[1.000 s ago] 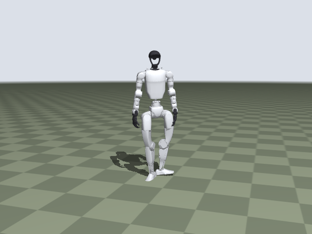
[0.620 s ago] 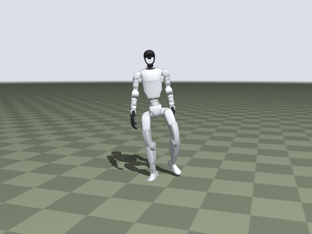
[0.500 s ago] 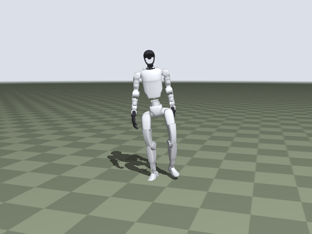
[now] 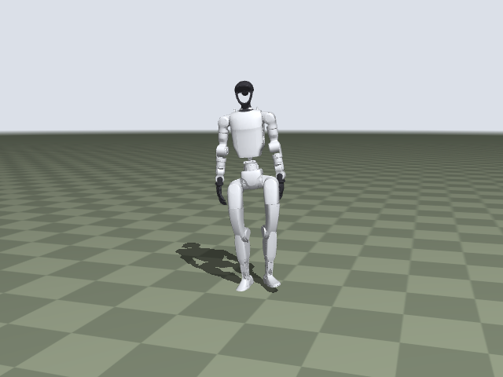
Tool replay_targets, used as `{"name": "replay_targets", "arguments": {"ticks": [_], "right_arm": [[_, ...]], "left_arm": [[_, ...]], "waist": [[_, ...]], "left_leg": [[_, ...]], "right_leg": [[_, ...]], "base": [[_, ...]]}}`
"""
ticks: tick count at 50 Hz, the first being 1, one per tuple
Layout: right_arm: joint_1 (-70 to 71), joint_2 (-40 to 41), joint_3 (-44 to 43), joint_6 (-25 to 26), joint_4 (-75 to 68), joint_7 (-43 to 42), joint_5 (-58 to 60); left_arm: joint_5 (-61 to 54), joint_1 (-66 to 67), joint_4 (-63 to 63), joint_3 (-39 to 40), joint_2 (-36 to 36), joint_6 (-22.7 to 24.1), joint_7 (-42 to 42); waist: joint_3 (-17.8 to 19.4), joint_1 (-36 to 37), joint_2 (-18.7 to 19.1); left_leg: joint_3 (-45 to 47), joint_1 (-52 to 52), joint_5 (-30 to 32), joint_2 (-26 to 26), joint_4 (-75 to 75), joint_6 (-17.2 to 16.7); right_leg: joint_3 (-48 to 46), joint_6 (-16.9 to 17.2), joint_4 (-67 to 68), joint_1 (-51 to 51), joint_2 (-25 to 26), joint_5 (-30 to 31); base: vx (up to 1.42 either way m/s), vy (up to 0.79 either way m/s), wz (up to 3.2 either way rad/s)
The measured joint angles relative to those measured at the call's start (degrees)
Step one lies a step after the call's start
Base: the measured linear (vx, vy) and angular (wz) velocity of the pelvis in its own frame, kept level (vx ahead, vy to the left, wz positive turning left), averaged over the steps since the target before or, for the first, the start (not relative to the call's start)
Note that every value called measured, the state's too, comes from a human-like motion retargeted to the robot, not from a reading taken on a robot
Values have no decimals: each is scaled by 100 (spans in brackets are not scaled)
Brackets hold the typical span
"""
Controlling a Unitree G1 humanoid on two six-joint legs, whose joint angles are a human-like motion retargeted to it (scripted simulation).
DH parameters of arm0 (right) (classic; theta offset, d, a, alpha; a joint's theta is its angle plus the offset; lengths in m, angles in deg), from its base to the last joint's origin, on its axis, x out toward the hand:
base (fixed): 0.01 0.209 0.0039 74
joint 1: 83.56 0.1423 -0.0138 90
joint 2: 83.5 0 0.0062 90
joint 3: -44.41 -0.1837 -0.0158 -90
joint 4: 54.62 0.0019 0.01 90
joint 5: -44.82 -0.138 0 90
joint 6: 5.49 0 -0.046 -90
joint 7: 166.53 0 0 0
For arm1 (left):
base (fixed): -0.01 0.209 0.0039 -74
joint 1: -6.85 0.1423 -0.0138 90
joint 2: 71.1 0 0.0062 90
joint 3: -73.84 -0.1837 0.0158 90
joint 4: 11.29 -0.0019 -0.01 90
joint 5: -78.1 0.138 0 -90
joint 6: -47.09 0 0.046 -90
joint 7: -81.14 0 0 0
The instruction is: In place motions
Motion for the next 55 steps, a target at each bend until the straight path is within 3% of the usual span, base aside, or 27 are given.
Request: {"name": "replay_targets", "arguments": {"ticks": [13, 25, 29, 32, 35, 39, 45, 48, 51, 55], "right_arm": [[221, 10, 28, -91, 567, 57, -307], [102, -93, 120, -95, 263, -39, -371], [29, -47, 212, -117, 224, -24, -240], [-29, -25, 229, -148, 247, -19, -124], [-53, -32, 264, -178, 294, -22, -74], [38, -79, 323, -199, 307, 9, -126], [60, -317, 66, -272, 487, 47, -110], [-5, -512, 63, -305, 492, 54, -22], [-49, -638, 26, -234, 309, -17, 139], [-231, -624, -90, -180, 113, -181, 54]], "left_arm": [[5, -37, -62, -6, 37, 48, 2], [234, -52, 187, -207, -32, 123, -73], [317, -37, 219, -234, -189, 113, -62], [254, -4, 159, -152, -235, 88, 40], [119, 31, 118, -35, -254, 75, 38], [51, 20, 215, 92, -329, 48, -35], [-90, -43, 506, -43, -301, 49, 79], [-95, -44, 505, -64, -264, 66, 51], [-28, -12, 389, -35, -242, 64, 80], [44, -35, 187, 103, -277, 24, 155]], "waist": [[-25, -10, -12], [-98, 39, 280], [-4, -117, 306], [-3, -196, 295], [-6, -202, 273], [188, -22, 131], [496, 484, 73], [528, 589, 39], [419, 457, 99], [270, 232, 162]], "left_leg": [[-141, -212, -225, -178, -32, -2], [-1058, -1010, -295, 1, 558, -369], [-1567, -1153, -205, -63, 647, -371], [-1866, -1284, -113, -146, 657, -334], [-2064, -1432, 5, -213, 623, -283], [-2151, -1529, 257, -337, 498, -251], [-2407, -1887, 544, -550, 403, -238], [-1833, -1992, -169, -488, 332, -187], [-576, -2035, -1072, -55, 309, -597], [1497, -1892, -1583, 594, 287, -1816]], "right_leg": [[-11, 181, 78, -186, -142, 15], [-493, 53, 851, -393, -89, -535], [790, -20, 1135, -553, 171, -415], [1971, 251, 1214, -665, 357, -337], [2259, 524, 1122, -668, 309, -398], [1411, 303, 778, -511, 56, -503], [220, 392, 391, -392, -276, -366], [-383, 391, 220, -285, -347, -375], [-1198, 477, 135, -165, -346, -476], [-2634, 639, 89, 70, -282, -709]], "base": [[0, 10, 8], [1, 12, 83], [-2, 3, 160], [-3, -1, 168], [-8, -2, 152], [-20, -2, 123], [-32, -1, 167], [-26, 5, 201], [-18, 7, 267], [-14, 12, 309]]}}
